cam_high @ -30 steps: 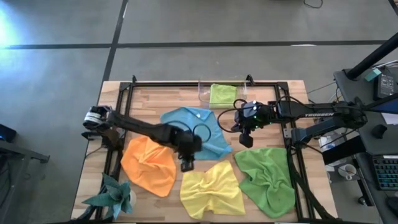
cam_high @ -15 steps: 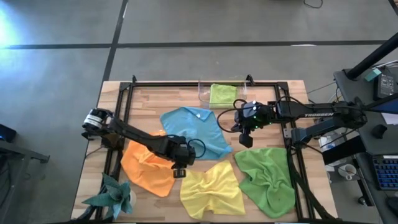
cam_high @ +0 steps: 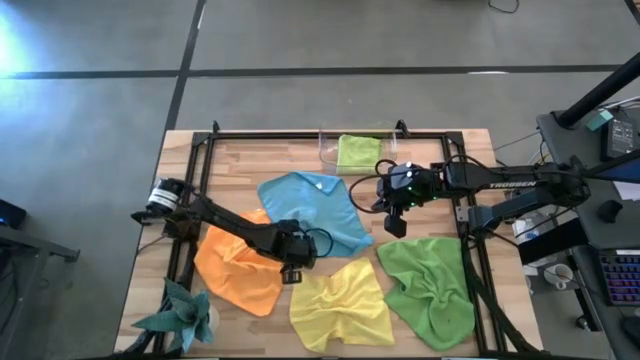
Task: Fold microfiber towels
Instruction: Fold the blue microfiber cloth
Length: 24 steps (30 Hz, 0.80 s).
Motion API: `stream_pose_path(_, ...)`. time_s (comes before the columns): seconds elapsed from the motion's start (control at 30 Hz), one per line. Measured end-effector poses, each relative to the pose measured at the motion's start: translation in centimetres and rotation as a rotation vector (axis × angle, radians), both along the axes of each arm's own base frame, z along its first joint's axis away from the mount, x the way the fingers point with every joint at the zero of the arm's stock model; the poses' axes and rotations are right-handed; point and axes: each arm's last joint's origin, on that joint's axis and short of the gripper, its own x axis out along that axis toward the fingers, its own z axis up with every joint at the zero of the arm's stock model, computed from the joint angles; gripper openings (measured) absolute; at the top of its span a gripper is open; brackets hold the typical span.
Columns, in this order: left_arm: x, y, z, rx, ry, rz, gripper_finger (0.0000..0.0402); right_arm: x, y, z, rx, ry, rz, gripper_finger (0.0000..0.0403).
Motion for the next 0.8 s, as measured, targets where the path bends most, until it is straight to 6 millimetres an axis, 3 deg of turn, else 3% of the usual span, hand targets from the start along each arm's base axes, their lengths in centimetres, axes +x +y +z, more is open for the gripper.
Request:
stream_pose_path(0.33,-0.2,0.6,-1.2,0.059,-0.004,0.031,0.0111,0.0,0.0,0.0,0.000,-0.002,0.000,0.0009)
stream_pose_path(0.63,-0.2,1.8,-2.1,0.098,-0.051,0.068,0.0011,0.0,0.0,0.0,0.011,-0.002,-0.013,0.0009)
stream_pose_path(0.8,-0.1,2.0,-2.2,0.077,-0.055,0.074,0.0003,0.0,0.0,0.0,0.013,-0.002,-0.014,0.0009)
